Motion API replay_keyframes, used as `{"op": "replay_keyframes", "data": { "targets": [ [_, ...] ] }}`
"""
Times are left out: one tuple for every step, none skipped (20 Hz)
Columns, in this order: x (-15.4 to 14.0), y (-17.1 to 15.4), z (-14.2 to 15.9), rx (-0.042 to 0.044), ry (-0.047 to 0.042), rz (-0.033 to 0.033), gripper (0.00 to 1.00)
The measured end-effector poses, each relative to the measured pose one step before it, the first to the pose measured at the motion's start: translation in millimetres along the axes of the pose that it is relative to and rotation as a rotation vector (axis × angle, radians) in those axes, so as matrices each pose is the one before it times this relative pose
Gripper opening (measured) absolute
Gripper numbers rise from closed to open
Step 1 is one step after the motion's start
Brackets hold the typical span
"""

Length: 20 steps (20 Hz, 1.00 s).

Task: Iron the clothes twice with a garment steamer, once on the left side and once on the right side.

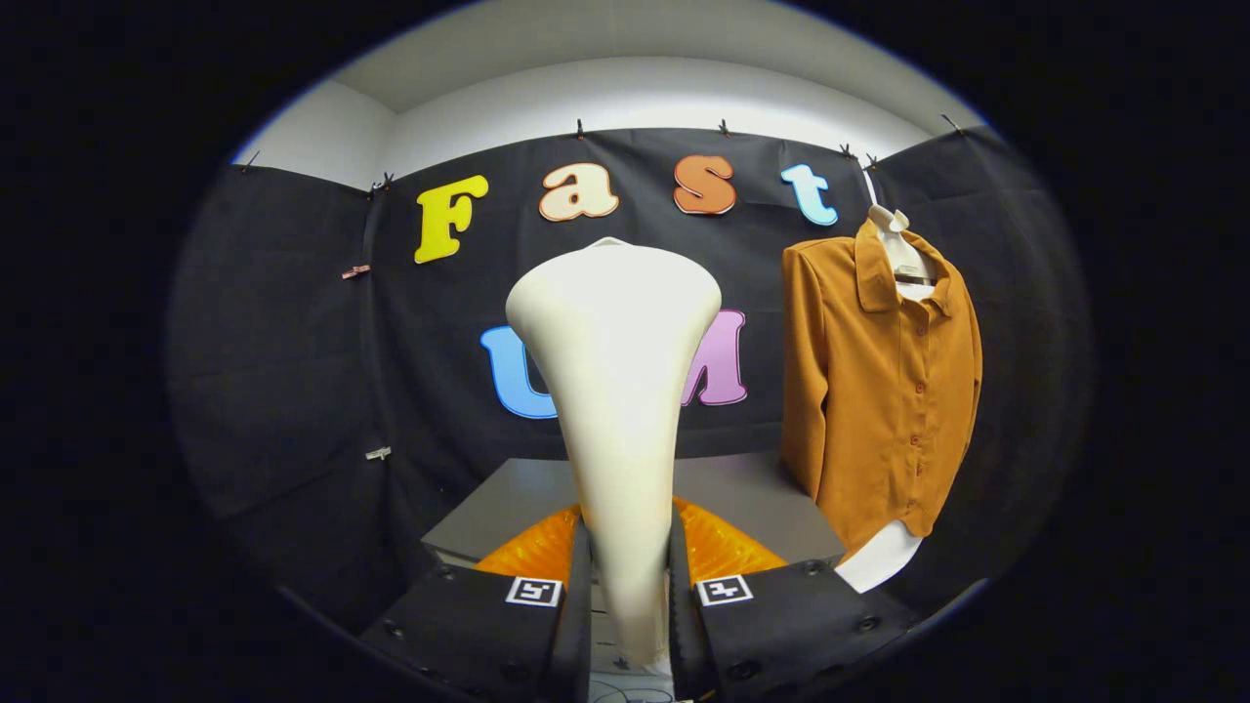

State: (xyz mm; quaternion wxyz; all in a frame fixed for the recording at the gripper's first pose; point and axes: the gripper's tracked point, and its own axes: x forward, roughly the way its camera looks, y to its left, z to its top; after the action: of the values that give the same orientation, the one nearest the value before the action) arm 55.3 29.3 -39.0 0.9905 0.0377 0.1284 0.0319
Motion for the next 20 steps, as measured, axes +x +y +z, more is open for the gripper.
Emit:
{"op": "replay_keyframes", "data": {
  "targets": [
    [-1.09,0.79,1.99,-0.00372,-0.00658,0.00025,0.36],
    [-0.57,0.27,1.48,-0.00394,-0.00459,-0.00014,0.36],
    [-1.38,0.04,2.43,-0.00368,-0.00626,-0.00208,0.36],
    [-0.49,-1.51,1.79,-0.00063,-0.00423,-0.00388,0.36],
    [-0.31,-2.25,1.51,0.00182,-0.00442,-0.00482,0.36],
    [-0.65,-1.23,1.23,0.00137,-0.00300,-0.00416,0.35],
    [-1.04,-0.51,1.28,0.00038,-0.00268,-0.00329,0.35],
    [-0.19,-0.90,0.27,0.00002,-0.00165,-0.00264,0.36],
    [-0.16,-1.33,-0.29,-0.00089,0.00127,-0.00253,0.35],
    [0.15,0.17,-0.43,-0.00101,0.00268,-0.00054,0.35],
    [-0.59,0.22,-0.12,-0.00067,0.00141,0.00134,0.35],
    [-0.98,-0.22,-0.56,-0.00092,0.00247,0.00092,0.36],
    [-0.02,-0.72,0.35,-0.00068,0.00005,0.00009,0.36],
    [-0.07,-0.89,0.70,0.00137,-0.00056,-0.00151,0.36],
    [-0.08,-0.04,0.05,0.00377,-0.00055,-0.00028,0.36],
    [-0.55,0.17,0.48,0.00290,-0.00169,0.00003,0.36],
    [-0.59,0.25,0.79,0.00047,-0.00177,-0.00097,0.36],
    [-0.57,0.19,0.44,0.00017,-0.00186,0.00089,0.36],
    [-0.16,0.49,0.03,0.00001,-0.00116,0.00085,0.35],
    [0.03,1.11,0.28,-0.00043,-0.00073,0.00197,0.36]
  ]
}}
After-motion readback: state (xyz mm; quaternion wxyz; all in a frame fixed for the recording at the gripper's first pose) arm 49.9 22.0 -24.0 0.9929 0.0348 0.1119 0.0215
